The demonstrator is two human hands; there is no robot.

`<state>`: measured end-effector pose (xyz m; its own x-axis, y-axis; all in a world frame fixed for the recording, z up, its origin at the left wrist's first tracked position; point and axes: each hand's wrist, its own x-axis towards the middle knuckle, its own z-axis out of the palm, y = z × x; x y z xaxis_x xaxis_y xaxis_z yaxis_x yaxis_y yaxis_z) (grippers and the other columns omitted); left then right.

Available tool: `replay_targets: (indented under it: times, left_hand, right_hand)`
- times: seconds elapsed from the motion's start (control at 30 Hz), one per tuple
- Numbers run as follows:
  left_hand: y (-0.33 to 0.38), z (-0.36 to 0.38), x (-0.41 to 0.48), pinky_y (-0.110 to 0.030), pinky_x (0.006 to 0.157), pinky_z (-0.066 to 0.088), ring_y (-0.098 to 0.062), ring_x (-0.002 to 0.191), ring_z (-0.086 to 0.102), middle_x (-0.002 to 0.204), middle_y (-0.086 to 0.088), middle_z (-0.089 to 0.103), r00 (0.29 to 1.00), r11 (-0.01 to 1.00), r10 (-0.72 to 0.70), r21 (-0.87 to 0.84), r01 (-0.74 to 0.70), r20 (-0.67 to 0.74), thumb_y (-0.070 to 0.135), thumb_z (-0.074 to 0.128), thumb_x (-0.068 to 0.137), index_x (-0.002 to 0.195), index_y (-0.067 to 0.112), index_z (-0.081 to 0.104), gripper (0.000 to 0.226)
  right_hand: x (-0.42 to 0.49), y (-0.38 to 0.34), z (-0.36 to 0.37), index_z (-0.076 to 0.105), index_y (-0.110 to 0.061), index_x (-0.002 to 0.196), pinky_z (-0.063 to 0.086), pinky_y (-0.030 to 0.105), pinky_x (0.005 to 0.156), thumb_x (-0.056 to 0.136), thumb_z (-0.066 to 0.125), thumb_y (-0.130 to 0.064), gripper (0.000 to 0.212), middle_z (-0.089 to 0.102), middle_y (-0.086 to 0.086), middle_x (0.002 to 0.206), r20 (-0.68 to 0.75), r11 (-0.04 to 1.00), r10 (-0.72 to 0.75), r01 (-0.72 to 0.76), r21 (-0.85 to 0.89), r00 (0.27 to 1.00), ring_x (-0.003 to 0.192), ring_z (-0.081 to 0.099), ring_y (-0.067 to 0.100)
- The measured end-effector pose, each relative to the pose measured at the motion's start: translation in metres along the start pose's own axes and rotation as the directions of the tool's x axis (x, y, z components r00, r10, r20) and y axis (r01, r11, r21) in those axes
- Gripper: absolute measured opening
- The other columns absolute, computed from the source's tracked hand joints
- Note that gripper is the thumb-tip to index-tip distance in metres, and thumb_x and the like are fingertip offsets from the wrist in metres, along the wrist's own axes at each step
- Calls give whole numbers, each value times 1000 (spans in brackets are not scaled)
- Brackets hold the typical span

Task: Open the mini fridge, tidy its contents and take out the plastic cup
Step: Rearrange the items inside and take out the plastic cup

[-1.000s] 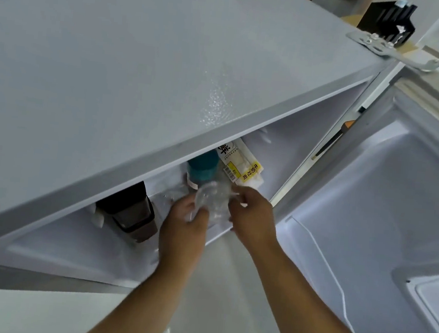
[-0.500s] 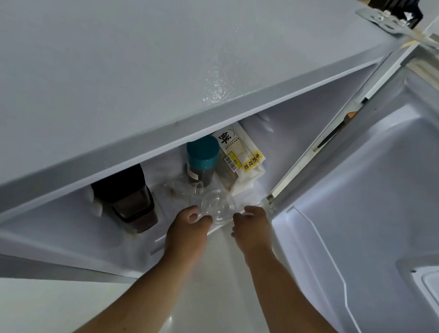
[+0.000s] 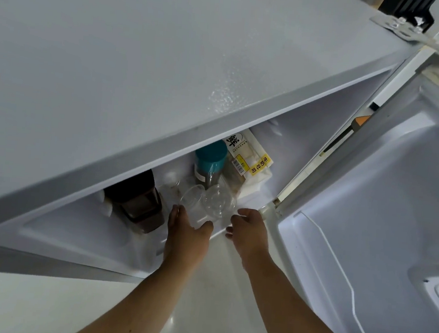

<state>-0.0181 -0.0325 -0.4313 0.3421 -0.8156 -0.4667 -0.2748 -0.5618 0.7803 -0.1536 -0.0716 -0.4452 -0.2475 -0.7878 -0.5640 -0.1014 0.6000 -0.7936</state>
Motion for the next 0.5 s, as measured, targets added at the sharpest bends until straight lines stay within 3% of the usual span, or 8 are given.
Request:
replay_targets:
  times: [0.1, 0.17, 0.23, 0.37, 0.43, 0.5]
  left_hand:
    - [-2, -4, -10, -24, 93, 42, -14, 133, 51, 171, 4, 17, 998, 998, 57, -3, -57, -15, 30, 61, 98, 162, 19, 21, 76]
    - [-4, -6, -21, -6, 82, 39, 8, 115, 52, 168, 6, 24, 992, 993, 121, -10, -122, -38, 26, 62, 99, 159, 19, 31, 68]
    - [-9, -7, -33, 3, 81, 38, 24, 107, 48, 163, 8, 34, 974, 975, 216, -36, -219, -64, 21, 62, 99, 154, 20, 43, 58]
    - [-23, -14, -52, -25, 98, 52, 13, 114, 60, 151, 18, 48, 927, 931, 345, -75, -358, -145, 21, 60, 100, 145, 33, 54, 47]
    - [-26, -16, -56, -25, 97, 52, 6, 116, 63, 144, 23, 54, 907, 911, 390, -76, -405, -159, 25, 61, 100, 138, 39, 59, 40]
    - [-23, -18, -57, -19, 95, 52, 3, 116, 64, 135, 23, 62, 920, 912, 365, -144, -384, -142, 44, 63, 95, 128, 42, 65, 33]
  right_hand:
    - [-8, -3, 0, 64, -29, 100, 65, 43, 66, 83, 56, -31, 18, 71, -9, 78, -44, 974, -171, 162, -156, 984, 63, 69, 11]
    - [-13, -12, 4, 67, -27, 92, 64, 41, 60, 87, 58, -30, 10, 73, -5, 81, 41, 979, -190, 193, -61, 981, 60, 69, 12]
    - [-17, -26, 7, 69, -21, 98, 63, 39, 63, 93, 63, -39, 20, 75, 6, 91, 200, 994, -96, 86, 62, 975, 67, 72, 18]
    - [-21, -46, 6, 63, -17, 124, 59, 41, 82, 90, 60, -68, 61, 77, 12, 107, 513, 957, 75, -206, 204, 855, 90, 74, 29]
    - [-21, -50, 2, 58, -14, 133, 57, 46, 93, 90, 62, -65, 66, 76, 16, 113, 598, 910, 56, -288, 300, 799, 97, 73, 31]
    - [-22, -54, -1, 61, -11, 129, 58, 44, 90, 89, 70, -53, 59, 76, 15, 110, 591, 918, 24, -252, 307, 807, 97, 73, 29]
